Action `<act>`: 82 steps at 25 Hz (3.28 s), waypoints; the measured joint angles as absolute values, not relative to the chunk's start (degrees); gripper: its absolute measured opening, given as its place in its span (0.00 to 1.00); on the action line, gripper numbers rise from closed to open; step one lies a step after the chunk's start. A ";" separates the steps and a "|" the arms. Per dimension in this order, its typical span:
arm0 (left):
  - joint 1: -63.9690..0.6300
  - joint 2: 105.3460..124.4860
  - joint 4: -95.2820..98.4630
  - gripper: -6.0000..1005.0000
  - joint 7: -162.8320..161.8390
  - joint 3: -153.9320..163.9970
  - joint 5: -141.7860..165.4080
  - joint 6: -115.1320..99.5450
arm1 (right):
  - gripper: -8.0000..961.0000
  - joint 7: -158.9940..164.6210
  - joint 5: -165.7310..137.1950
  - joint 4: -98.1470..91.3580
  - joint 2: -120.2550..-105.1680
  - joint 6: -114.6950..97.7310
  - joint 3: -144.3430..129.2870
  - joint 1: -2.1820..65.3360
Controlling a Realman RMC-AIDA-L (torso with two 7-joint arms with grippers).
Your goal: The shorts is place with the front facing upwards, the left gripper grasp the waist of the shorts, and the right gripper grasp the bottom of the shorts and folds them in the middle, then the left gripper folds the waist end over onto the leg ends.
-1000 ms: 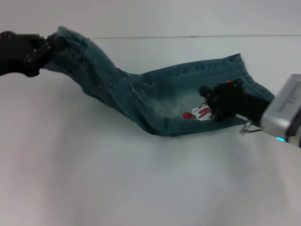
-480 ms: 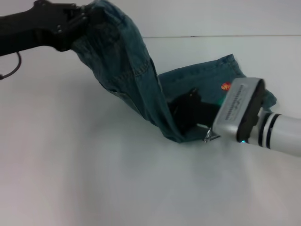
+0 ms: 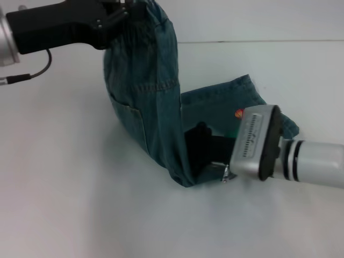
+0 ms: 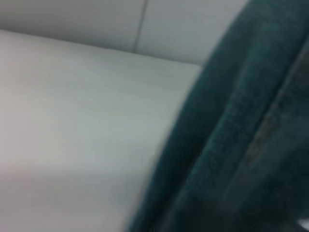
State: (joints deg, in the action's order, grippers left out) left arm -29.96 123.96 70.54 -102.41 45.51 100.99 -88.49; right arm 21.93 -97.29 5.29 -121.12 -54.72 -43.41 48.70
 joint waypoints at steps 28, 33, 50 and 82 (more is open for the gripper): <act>-31.41 124.60 50.83 0.17 -85.43 79.24 73.93 -63.17 | 0.01 44.85 -107.14 -39.21 -117.70 -96.88 -41.89 15.90; -29.51 124.30 50.59 0.27 -84.39 77.06 74.01 -64.71 | 0.01 45.53 -107.15 -39.40 -117.68 -97.01 -41.94 16.48; -15.65 123.87 37.25 0.84 -57.36 45.08 98.00 -99.22 | 0.02 53.08 -115.15 -43.63 -117.92 -99.88 -41.69 16.55; -8.33 124.27 30.78 0.85 -46.63 27.19 109.50 -102.87 | 0.98 41.74 -116.97 -40.97 -119.99 -103.46 -35.09 15.12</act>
